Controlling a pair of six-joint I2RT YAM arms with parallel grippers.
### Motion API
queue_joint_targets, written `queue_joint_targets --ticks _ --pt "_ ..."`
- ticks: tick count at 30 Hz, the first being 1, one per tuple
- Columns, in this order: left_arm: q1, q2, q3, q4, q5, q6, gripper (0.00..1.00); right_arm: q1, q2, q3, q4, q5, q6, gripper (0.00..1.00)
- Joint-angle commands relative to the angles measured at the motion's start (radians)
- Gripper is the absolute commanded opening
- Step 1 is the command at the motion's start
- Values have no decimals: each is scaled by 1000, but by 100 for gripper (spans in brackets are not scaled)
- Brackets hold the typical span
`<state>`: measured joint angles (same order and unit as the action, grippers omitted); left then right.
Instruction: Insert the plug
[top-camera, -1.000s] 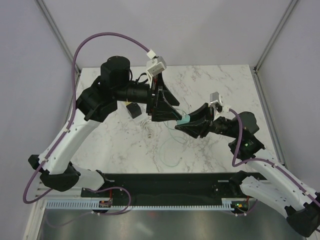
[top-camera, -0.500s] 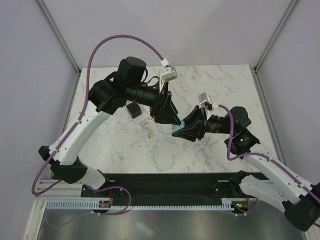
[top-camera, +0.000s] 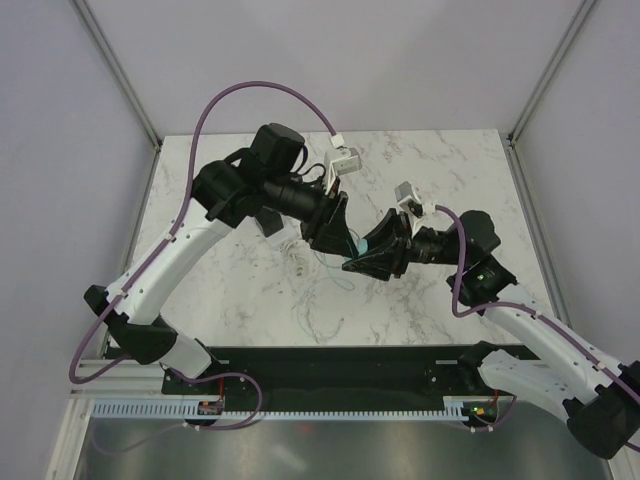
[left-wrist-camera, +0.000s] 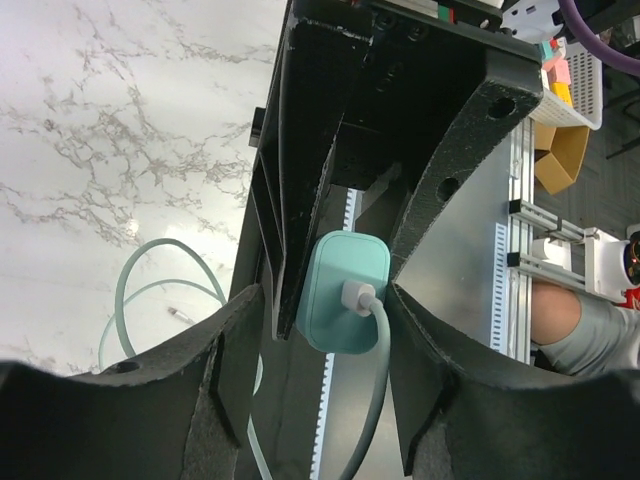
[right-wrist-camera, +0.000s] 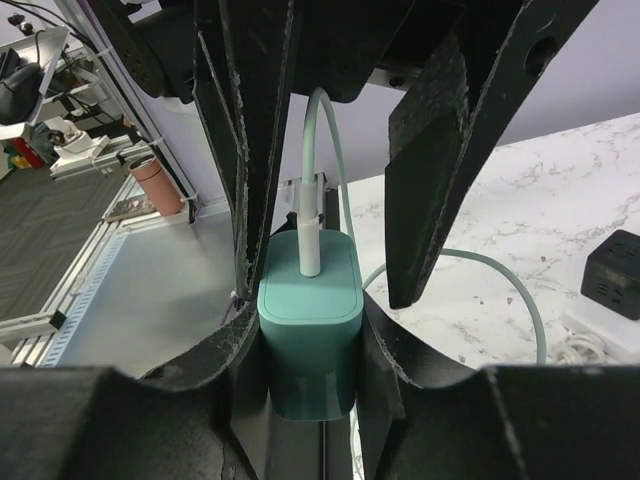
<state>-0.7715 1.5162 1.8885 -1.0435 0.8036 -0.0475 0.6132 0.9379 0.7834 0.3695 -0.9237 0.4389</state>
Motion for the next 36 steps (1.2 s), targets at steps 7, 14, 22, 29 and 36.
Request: queue_joint_targets --ticks 7,14,22,29,36 --pt "0 19 -3 -10 -35 70 31 5 10 42 78 -18 17 0" --pt "0 9 -48 -12 8 93 2 5 27 45 77 17 49 4" --pt "5 -4 -26 -4 -108 58 2 5 -8 2 74 49 58 65" --pt "21 -7 12 5 -270 -23 2 5 -82 -59 -44 143 -3 89" --pt "31 -33 46 11 -406 -74 2 5 -134 -121 -80 187 3 97"
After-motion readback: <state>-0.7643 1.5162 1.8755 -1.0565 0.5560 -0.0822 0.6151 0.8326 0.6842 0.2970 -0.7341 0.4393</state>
